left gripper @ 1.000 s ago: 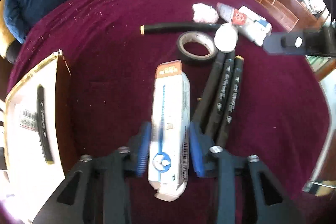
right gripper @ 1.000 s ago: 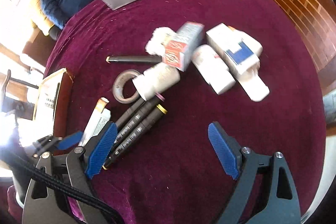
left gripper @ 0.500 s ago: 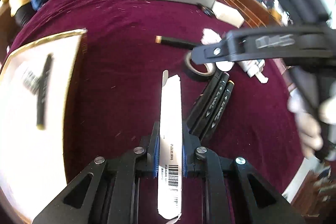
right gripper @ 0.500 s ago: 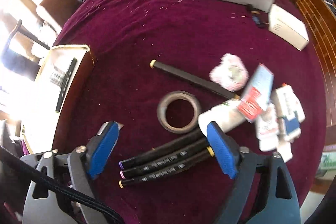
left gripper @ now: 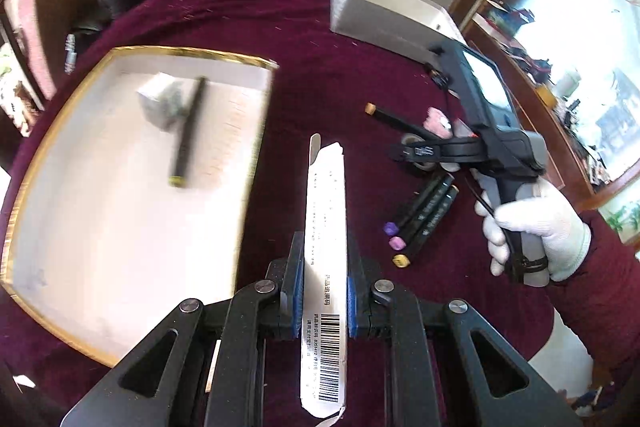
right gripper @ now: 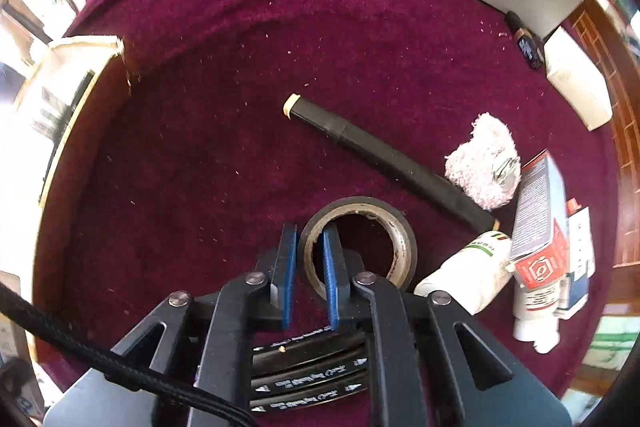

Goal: Organize objects
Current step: 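Lift the medicine box with the left tool while the right tool grasps the black tape roll, then lower the medicine box and tape roll into the lid and open both tools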

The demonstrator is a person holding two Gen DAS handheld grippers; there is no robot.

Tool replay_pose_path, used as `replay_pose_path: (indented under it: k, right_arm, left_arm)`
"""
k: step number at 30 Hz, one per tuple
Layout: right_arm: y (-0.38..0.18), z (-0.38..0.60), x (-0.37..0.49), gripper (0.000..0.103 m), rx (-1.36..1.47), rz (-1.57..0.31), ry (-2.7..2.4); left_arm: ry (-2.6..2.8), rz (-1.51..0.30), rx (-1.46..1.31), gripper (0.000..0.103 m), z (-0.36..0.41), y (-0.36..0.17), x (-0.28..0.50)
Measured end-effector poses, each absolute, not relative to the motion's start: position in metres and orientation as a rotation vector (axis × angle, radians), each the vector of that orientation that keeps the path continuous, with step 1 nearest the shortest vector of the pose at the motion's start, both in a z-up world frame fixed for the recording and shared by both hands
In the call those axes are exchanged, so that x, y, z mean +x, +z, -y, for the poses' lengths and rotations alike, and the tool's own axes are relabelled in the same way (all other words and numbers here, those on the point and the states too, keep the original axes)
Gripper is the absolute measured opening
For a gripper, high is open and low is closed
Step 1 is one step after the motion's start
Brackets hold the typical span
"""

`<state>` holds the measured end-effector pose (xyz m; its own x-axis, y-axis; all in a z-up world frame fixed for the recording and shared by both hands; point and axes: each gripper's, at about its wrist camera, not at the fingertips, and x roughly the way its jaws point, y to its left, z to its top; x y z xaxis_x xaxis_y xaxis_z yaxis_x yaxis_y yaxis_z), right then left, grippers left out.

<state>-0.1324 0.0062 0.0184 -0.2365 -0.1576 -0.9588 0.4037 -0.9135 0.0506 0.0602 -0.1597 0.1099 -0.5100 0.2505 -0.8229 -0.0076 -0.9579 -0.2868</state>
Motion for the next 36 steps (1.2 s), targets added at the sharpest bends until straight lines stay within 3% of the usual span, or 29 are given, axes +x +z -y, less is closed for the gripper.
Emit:
replay_pose_path:
  k: [18, 27, 36]
  right_arm:
    - [0.096, 0.006, -0.105, 0.007, 1.524, 0.296, -2.003]
    - [0.109, 0.098, -0.090, 0.007, 1.516, 0.327, -1.922]
    - [0.066, 0.177, -0.113, 0.008, 1.628, 0.247, -1.954]
  left_arm:
    - [2.752, 0.489, -1.375, 0.013, 0.261, 0.121, 0.043]
    - [2.710, 0.420, -1.437, 0.013, 0.311, 0.085, -0.007]
    - [2.608, 0.500, -1.545, 0.013, 0.355, 0.040, -0.069]
